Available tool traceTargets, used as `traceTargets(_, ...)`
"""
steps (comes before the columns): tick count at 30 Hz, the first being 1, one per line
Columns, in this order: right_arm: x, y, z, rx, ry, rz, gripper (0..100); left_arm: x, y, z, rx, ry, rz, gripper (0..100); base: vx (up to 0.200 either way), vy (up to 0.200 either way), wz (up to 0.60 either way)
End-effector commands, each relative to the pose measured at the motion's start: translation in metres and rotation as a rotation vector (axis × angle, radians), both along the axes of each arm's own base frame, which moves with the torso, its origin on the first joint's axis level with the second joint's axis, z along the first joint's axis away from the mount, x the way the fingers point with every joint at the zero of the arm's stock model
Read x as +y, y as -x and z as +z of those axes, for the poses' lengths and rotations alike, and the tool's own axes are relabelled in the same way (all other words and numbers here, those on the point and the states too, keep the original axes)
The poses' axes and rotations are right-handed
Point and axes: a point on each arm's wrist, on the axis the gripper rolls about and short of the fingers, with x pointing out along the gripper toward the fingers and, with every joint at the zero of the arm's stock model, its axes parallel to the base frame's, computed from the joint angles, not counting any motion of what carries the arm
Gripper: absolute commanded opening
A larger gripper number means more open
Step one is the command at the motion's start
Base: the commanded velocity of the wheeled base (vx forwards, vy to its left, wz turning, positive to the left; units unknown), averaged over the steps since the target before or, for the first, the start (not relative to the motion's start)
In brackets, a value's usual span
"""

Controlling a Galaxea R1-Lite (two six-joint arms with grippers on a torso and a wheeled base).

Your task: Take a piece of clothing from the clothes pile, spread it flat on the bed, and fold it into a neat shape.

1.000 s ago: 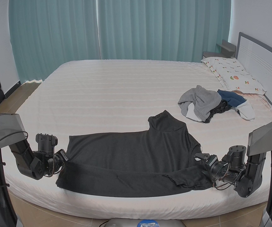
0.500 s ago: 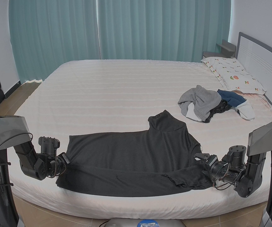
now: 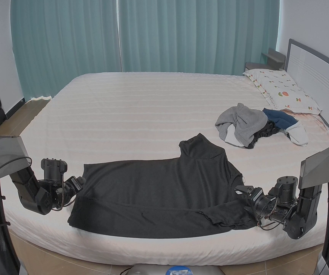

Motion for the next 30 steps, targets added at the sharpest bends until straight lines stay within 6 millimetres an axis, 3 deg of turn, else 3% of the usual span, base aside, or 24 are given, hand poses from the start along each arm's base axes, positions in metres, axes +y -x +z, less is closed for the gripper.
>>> traceTargets(1, 0.000, -0.001, 0.002, -0.015, -0.005, 0.000, 100, 0.001, 0.000, 0.026, -0.084, 0.020, 0.005, 100, 0.000, 0.000, 0.00)
traceTargets(17, 0.000, -0.001, 0.002, -0.018, -0.005, 0.000, 100, -0.009, -0.006, 0.031, -0.164, 0.087, 0.009, 100, 0.000, 0.000, 0.00)
traceTargets(30, -0.003, -0.003, 0.021, -0.079, -0.023, -0.017, 100, -0.015, -0.006, 0.028, -0.164, 0.095, -0.007, 100, 0.046, 0.000, 0.00)
